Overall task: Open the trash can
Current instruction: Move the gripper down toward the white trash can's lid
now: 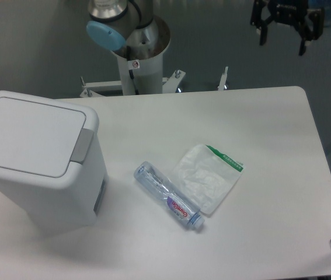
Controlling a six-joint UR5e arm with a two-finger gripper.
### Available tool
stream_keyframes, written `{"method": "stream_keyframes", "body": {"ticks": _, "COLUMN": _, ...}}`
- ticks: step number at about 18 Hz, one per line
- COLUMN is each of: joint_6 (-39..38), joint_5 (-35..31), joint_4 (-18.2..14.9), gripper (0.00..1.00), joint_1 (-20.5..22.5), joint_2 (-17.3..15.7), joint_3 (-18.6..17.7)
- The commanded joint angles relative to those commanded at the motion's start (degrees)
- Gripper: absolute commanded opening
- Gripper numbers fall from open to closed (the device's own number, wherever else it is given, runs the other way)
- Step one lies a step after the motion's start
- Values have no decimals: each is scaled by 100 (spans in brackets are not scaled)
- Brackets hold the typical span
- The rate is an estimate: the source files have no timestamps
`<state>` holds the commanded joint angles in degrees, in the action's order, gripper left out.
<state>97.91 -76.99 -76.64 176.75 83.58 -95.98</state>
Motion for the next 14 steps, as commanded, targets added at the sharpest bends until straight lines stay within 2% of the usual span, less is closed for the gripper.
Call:
{"method": "stream_keyframes", "body": {"ticks": 6, "joint_6": -52, "joint_5": -9, "joint_4": 26, "gripper": 100, "joint_1": -105, "joint_2": -35, "joint_3": -53}}
{"method": "stream_keyframes", "body": {"ticks": 9, "joint_6": -341, "joint_5": 35, "joint_4": 70, "gripper": 100, "joint_1": -307, "joint_2": 35, "joint_3": -27}}
{"method": "stream_keyframes", "body": {"ticks": 11, "joint_6": -850, "joint_5": 201, "joint_4": 263, "gripper": 100, "joint_1": -578, "joint_2": 123, "joint_3": -9}}
{"method": "stream_keyframes", "body": {"ticks": 14, "joint_6": -2237, "joint_5": 307, "joint_4": 579, "gripper": 100, "joint_1": -974, "joint_2": 141, "joint_3": 53}}
